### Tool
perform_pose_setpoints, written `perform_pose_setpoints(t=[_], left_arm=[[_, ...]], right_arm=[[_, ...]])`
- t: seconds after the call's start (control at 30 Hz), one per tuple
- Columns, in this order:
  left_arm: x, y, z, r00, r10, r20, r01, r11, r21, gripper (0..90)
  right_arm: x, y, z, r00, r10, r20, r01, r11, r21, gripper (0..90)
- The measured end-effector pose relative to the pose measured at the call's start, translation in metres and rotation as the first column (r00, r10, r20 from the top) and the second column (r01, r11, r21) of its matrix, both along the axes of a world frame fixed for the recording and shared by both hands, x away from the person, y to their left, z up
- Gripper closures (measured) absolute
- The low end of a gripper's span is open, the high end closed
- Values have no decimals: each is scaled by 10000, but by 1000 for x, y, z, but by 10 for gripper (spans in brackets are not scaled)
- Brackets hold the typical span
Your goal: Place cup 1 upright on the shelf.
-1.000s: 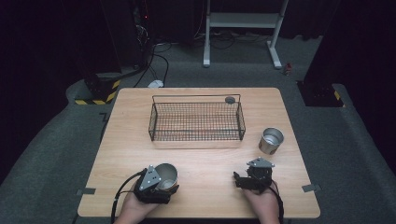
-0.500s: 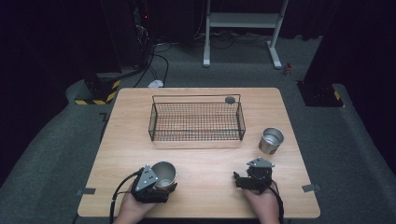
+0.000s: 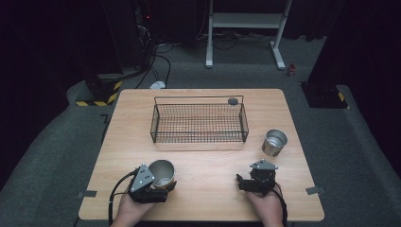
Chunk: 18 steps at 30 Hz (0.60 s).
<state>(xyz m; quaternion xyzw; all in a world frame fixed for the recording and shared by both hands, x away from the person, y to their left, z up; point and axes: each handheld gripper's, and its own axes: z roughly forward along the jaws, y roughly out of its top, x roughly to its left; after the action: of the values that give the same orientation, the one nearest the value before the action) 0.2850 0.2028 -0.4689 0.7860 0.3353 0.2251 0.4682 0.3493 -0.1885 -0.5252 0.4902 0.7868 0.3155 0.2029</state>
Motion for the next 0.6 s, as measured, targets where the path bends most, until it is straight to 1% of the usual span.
perform_pose_setpoints(t=[0.07,0.1,0.13,0.2,0.37,0.53,0.6], left_arm=[[1,0,4,10000,3,71,-3,10000,-24,171],[3,0,6,10000,17,52,-16,9999,-131,171],[3,0,6,10000,17,52,-16,9999,-131,171],[5,0,8,10000,50,31,-49,9996,-278,171],[14,-1,18,9999,129,24,-128,9987,-498,171],[25,-5,28,9995,313,74,-309,9984,-470,171],[31,-6,32,9993,375,30,-373,9978,-547,171]], right_arm=[[0,0,0,10000,-1,2,1,10000,-3,89],[0,0,0,10000,0,1,0,10000,-2,89],[0,0,0,10000,0,1,0,10000,-2,89],[0,0,0,10000,0,1,0,10000,-2,89],[0,0,0,10000,-1,-1,1,10000,-2,89],[0,0,0,10000,-1,0,1,10000,-3,89],[0,0,0,10000,-2,-3,2,10000,-1,89]])
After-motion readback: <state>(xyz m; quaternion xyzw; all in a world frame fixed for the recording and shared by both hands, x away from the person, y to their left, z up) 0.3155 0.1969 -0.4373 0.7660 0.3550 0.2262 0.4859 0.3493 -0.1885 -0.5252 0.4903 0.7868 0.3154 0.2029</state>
